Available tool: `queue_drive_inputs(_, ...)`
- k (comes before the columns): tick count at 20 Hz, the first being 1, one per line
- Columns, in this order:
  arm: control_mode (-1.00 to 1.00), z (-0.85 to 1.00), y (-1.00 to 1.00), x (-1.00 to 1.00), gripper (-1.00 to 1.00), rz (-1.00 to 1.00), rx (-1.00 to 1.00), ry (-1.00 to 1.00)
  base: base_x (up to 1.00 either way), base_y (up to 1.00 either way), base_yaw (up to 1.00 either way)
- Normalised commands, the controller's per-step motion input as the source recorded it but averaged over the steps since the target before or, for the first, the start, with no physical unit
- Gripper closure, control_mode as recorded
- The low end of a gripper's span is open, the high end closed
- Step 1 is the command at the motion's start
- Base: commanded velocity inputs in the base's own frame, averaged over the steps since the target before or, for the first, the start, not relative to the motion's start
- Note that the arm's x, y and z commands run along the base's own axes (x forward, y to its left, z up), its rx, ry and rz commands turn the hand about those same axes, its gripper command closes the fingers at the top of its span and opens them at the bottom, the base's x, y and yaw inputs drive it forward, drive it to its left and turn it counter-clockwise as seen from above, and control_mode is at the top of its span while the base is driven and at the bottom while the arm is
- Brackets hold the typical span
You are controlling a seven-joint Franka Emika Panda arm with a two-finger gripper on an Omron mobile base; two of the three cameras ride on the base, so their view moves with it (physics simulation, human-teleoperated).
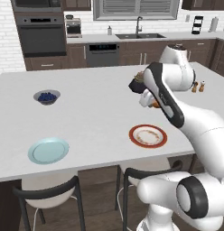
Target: Pick the chicken drumstick and avocado from their plates and place them in the bowl. Then put the bowl in the fridge.
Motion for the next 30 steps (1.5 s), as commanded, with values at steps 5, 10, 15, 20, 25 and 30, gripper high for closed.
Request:
queue_drive_inputs(5,-1.00,0.09,-0.98,0.00,1.00,-0.22,0.00,0.00,0.00,0.00,0.00)
queue_drive_inputs(10,-1.00,0.05,-0.98,0.01,1.00,-0.16,0.00,0.00,0.00,0.00,0.00)
queue_drive_inputs(15,-1.00,-0.09,-0.78,0.00,1.00,-0.01,0.00,0.01,0.00,0.00,0.00)
queue_drive_inputs(20,-1.00,-0.26,-0.46,0.04,1.00,0.00,0.00,0.06,0.00,0.00,0.00)
queue_drive_inputs(25,-1.00,-0.40,-0.46,0.30,1.00,0.00,0.00,0.13,0.00,0.00,0.00)
queue_drive_inputs(30,-1.00,-0.38,-0.41,0.72,1.00,0.02,0.00,0.19,0.00,0.00,0.00)
